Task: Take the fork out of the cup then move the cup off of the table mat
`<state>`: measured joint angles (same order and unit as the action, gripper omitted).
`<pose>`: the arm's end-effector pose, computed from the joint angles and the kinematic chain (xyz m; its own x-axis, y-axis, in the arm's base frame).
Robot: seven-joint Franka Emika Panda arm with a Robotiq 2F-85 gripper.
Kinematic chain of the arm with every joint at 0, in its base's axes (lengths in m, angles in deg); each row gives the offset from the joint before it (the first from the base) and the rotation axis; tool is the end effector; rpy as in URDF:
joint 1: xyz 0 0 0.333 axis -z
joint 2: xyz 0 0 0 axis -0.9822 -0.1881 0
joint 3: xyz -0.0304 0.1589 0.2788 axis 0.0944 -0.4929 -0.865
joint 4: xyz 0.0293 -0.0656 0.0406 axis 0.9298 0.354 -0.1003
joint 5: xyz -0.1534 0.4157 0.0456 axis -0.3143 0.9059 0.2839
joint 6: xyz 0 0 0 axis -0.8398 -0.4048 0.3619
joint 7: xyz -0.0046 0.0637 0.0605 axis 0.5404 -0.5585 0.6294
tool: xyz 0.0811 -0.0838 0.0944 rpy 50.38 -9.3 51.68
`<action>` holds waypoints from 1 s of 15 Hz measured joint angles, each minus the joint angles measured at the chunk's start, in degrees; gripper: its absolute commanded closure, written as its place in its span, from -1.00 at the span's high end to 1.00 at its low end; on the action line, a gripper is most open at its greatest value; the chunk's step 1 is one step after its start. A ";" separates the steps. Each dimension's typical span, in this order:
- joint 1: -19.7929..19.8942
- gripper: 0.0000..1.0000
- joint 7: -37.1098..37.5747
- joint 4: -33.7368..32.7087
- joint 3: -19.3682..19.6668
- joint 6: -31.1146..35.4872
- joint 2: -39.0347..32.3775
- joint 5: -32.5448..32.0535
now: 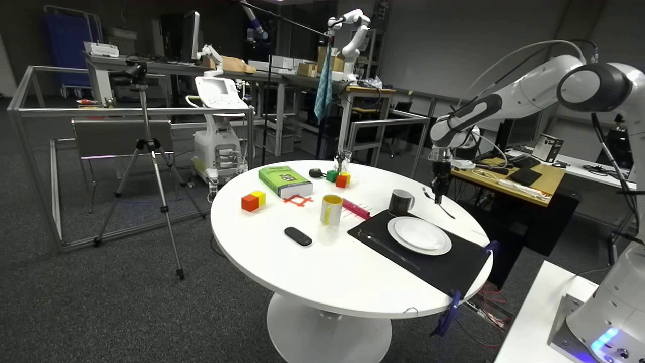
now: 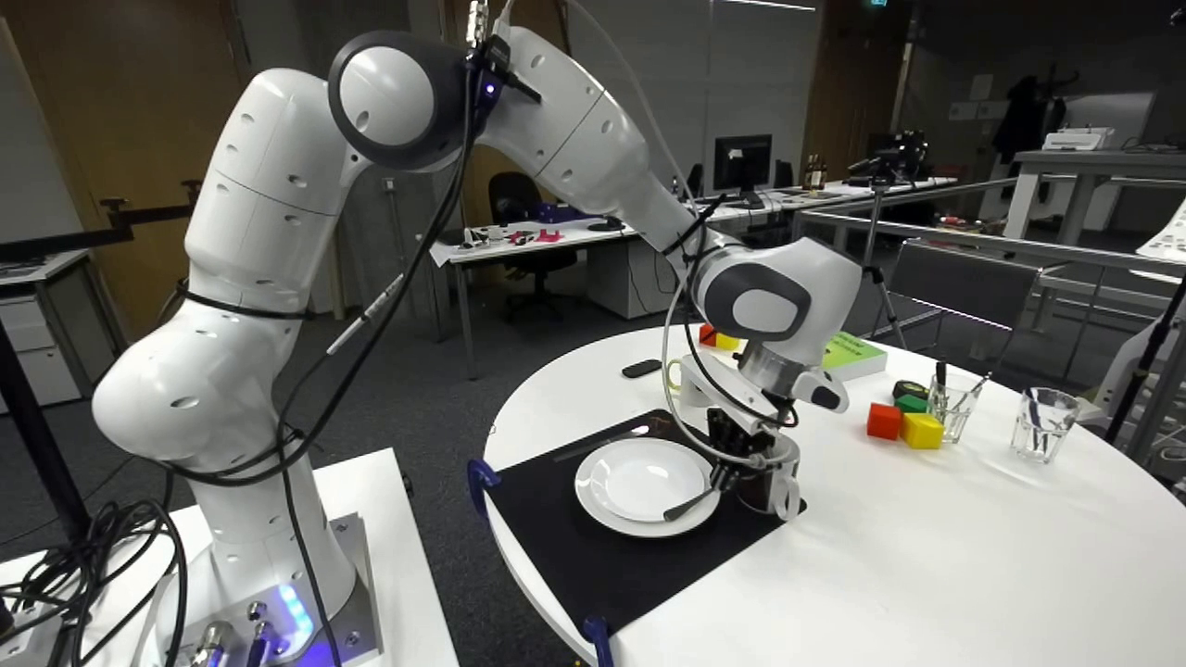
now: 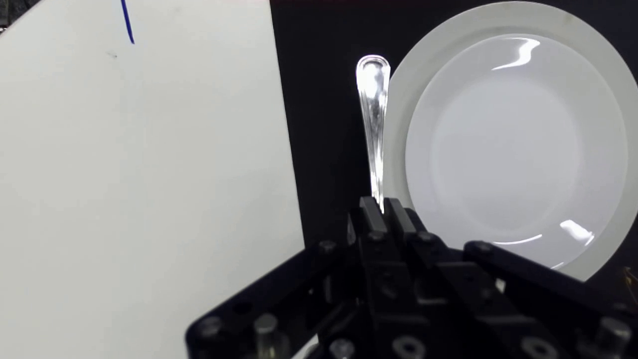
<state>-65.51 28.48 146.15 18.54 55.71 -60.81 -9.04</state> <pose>0.6150 -0.2186 0.1627 0.9657 -0.0248 -0.2585 -0.0614 -0.9890 -0.1344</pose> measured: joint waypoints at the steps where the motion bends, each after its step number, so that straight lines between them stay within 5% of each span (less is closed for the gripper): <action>1: -0.03 -0.97 0.01 -1.08 -0.18 -1.01 -0.90 -0.14; 15: 0.06 -0.97 0.15 -9.46 -0.82 -8.90 -7.40 -0.55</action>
<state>-65.45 28.63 136.69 17.71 46.82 -68.21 -9.59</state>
